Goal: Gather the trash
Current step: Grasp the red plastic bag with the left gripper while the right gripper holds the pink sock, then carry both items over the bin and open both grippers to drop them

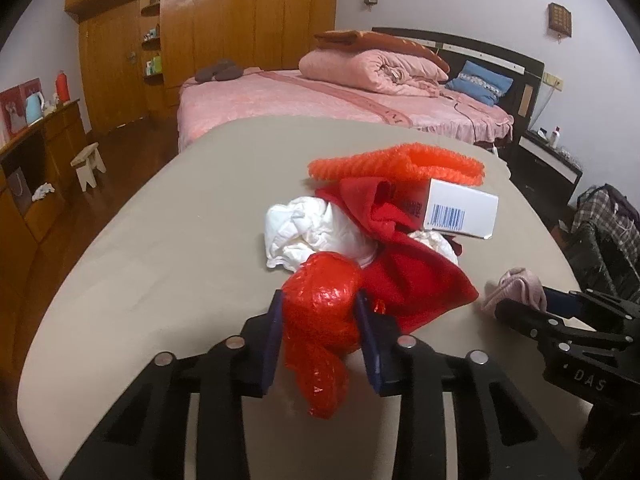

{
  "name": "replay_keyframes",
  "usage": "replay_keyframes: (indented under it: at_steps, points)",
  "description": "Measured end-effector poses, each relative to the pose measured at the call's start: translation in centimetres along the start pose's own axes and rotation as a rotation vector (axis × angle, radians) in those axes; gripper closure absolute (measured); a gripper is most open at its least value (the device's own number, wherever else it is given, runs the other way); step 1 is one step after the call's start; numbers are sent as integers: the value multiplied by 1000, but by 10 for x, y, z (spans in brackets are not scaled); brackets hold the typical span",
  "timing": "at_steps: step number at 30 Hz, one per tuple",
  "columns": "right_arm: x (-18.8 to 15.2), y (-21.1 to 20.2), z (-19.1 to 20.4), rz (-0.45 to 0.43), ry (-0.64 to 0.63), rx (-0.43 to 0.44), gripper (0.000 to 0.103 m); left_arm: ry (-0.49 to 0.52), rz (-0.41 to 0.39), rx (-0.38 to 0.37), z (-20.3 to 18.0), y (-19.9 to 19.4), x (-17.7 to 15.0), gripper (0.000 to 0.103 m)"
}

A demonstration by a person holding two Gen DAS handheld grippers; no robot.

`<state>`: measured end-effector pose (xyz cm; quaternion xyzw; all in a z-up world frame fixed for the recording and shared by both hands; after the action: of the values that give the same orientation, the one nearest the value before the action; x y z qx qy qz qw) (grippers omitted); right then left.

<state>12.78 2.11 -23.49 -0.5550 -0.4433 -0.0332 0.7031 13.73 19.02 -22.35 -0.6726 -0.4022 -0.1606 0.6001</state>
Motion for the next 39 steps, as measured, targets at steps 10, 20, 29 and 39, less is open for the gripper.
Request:
replay_keyframes:
  at_steps: [10, 20, 29, 39]
  points:
    - [7, -19, -5, -35, -2, -4, 58, 5, -69, 12, -1, -32, 11, 70]
    - [15, -48, -14, -88, 5, -14, 58, 16, -123, -13, -20, -59, 25, 70]
    - [20, -81, -33, -142, 23, -43, 58, 53, -138, -71, -63, -70, 30, 70]
    - [15, -124, -71, -195, 73, -113, 58, 101, -140, -150, -116, -79, 28, 70]
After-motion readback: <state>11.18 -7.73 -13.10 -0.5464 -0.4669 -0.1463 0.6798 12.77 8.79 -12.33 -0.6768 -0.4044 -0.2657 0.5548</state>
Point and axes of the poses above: each gripper's, at about its wrist camera, not at the fingertips, and y roughly the way its jaws point, z to its left, x to its top, the point moved 7 cm from there along y, roughly the way its jaws point, and after that the axes turned 14 degrees about -y, right-handed, at the moved point
